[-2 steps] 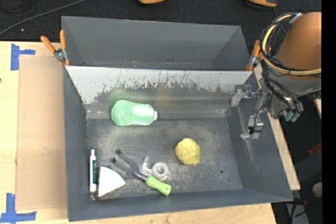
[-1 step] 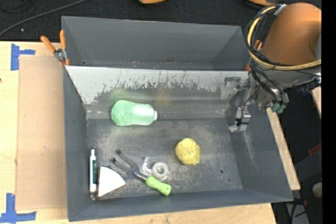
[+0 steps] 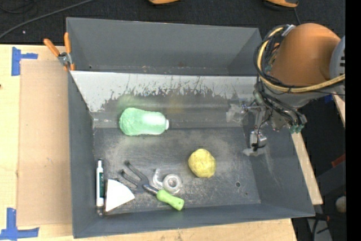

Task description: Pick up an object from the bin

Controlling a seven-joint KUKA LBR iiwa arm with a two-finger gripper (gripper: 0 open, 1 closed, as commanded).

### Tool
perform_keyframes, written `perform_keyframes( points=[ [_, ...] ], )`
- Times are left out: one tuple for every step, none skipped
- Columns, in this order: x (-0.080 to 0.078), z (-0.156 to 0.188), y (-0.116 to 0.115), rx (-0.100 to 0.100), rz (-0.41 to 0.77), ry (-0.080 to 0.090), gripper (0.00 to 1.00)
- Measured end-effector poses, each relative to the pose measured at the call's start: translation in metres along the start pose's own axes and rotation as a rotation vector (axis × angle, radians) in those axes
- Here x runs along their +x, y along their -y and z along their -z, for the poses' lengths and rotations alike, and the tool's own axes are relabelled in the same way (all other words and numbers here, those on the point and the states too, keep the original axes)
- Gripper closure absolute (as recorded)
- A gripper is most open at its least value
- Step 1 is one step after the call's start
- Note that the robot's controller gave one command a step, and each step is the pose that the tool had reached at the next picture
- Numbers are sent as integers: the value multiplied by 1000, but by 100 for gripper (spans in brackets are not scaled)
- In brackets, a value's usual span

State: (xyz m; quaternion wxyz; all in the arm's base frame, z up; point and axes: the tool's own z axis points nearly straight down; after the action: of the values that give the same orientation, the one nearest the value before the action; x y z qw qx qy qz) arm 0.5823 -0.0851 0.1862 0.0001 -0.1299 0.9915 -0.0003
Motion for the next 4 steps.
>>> perform_keyframes(
  points=[
    [0, -59, -46, -2, 139, 8, 0],
    [49, -80, -68, 1, 230, 3, 0],
    [55, -96, -82, -3, 536, 3, 0],
    [57, -104, -83, -4, 671, 2, 0]
  ],
)
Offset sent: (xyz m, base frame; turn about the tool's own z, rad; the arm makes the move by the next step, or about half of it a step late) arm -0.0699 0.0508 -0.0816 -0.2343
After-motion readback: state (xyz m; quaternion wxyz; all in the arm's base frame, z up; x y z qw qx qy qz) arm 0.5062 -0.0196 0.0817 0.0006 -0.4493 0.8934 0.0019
